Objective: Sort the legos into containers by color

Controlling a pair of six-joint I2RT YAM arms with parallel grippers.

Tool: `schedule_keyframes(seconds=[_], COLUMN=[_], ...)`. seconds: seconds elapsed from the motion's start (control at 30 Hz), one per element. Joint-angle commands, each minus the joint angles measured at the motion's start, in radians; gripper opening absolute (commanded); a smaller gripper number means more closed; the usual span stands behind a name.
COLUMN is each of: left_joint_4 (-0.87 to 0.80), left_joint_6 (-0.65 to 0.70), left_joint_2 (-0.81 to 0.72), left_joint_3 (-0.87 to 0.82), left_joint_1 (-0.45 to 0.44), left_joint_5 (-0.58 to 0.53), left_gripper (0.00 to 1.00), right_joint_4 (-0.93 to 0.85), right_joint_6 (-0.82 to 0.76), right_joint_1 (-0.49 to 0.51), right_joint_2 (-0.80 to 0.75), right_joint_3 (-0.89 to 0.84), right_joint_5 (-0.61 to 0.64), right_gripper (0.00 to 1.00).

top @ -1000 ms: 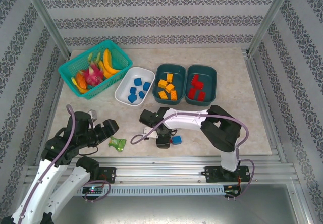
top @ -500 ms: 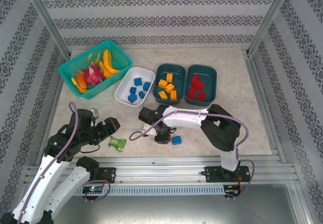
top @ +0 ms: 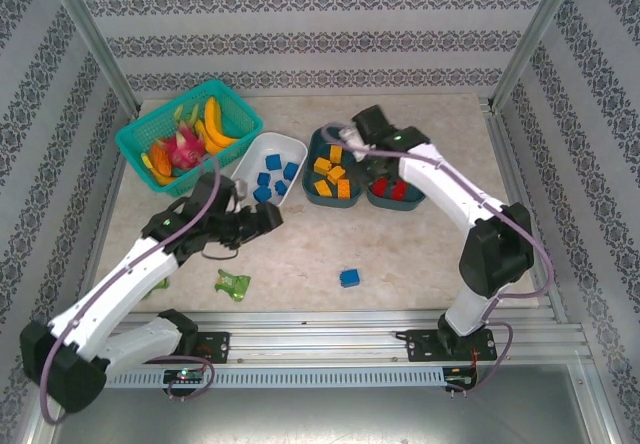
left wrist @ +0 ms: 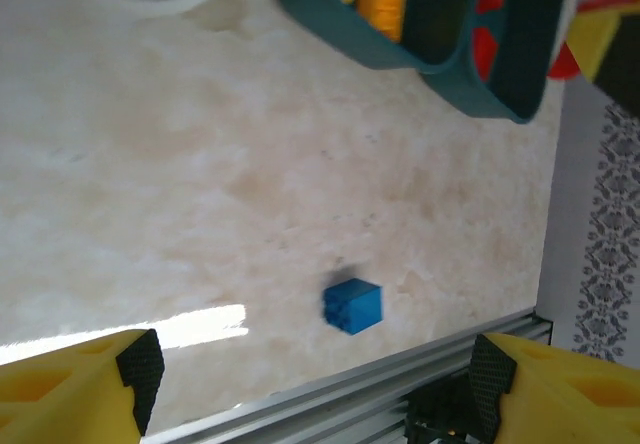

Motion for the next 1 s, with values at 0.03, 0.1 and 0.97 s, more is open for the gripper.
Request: schedule_keyframes(seconds=[0.03,0.1,0.97], left_joint_4=[0.192,0.218,0.142], left_joint_6=[0.065,0.084,0.252], left_joint_2=[0.160,0.239,0.587], left_joint_3=[0.135,0.192,0.505], left_joint_1=[-0.074,-0.096,-0.182], left_joint_5=[0.010,0.022,0.023], left_gripper=[0.83,0.83,0.82], right_joint_4=[-0.025,-0.031,-0.154], right_joint_6=[0.203,0.245,0.271], right_joint_1=[-0.133,-0.183,-0.304], right_joint_2=[0.098,0.167,0.695], right_joint_3=[0.074,0.128,0.651], right_joint_5=[0.076,0.103,0.141], right_gripper=[0.23,0.24,0.47])
